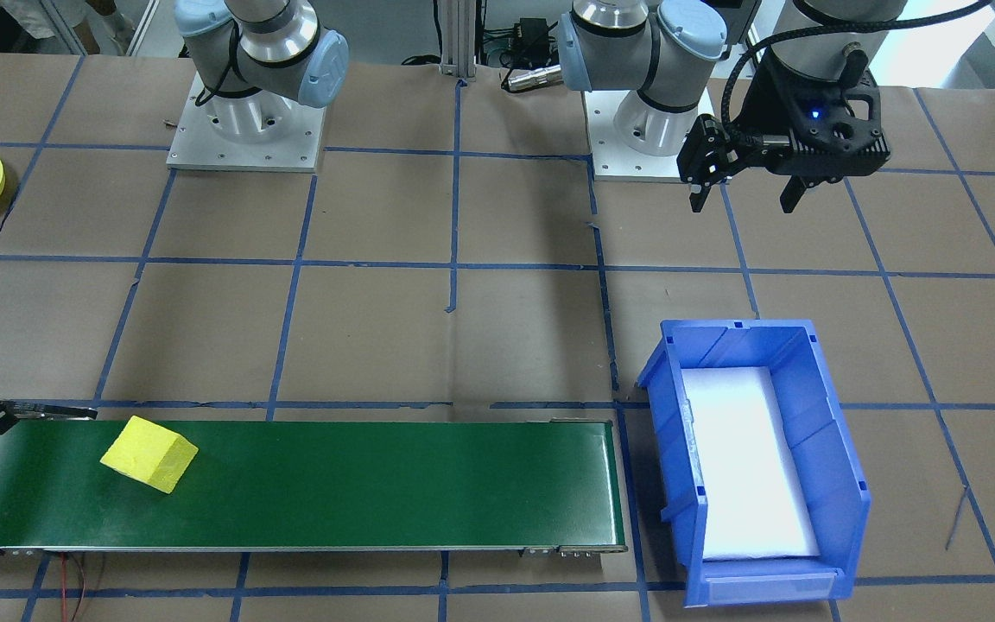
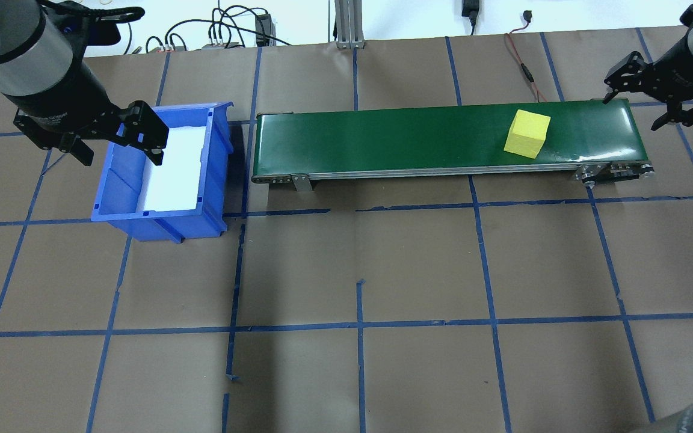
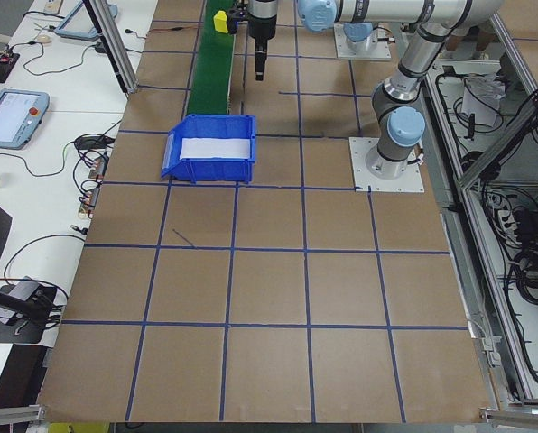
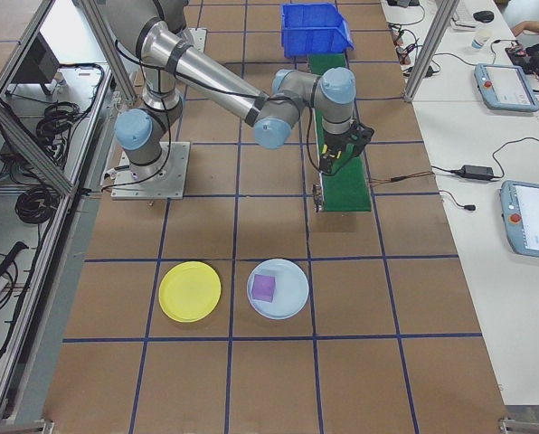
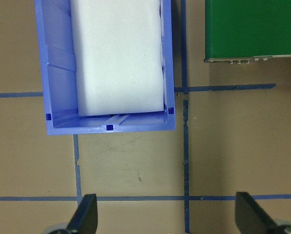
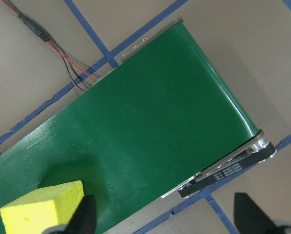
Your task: Move block left to right into plate
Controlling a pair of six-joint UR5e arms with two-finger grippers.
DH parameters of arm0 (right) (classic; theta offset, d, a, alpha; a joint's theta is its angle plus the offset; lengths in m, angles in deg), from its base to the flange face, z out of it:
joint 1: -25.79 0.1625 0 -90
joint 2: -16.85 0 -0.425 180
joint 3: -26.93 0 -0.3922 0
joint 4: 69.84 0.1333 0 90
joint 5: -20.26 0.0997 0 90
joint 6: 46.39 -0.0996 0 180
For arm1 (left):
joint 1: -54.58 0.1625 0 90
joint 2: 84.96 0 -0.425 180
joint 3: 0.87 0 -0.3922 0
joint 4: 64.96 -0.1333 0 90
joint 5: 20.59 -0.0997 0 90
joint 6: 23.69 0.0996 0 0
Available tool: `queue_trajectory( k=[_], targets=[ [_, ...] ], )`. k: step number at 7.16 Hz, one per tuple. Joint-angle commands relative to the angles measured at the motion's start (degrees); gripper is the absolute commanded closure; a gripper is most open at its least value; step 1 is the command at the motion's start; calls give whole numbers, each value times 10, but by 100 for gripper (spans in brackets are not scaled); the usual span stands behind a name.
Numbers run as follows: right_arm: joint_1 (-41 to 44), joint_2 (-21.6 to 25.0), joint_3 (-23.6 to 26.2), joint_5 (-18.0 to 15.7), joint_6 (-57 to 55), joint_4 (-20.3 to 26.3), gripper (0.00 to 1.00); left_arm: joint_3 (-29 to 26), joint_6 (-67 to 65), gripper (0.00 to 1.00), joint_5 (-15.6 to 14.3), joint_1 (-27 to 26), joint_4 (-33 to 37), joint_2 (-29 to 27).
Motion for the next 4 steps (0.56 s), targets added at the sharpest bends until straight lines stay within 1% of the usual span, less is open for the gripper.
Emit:
queue_trajectory(
  k=[1, 3, 4],
  targets=[
    [5, -1, 4, -2, -5, 0, 0, 0, 0, 0, 1, 0, 1, 0],
    [5, -5, 3, 2, -7, 0, 0, 1, 0, 0, 2, 0, 2, 0],
    [5, -6, 1, 5, -28, 0, 0, 2, 0, 0, 3, 0, 2, 0]
  ],
)
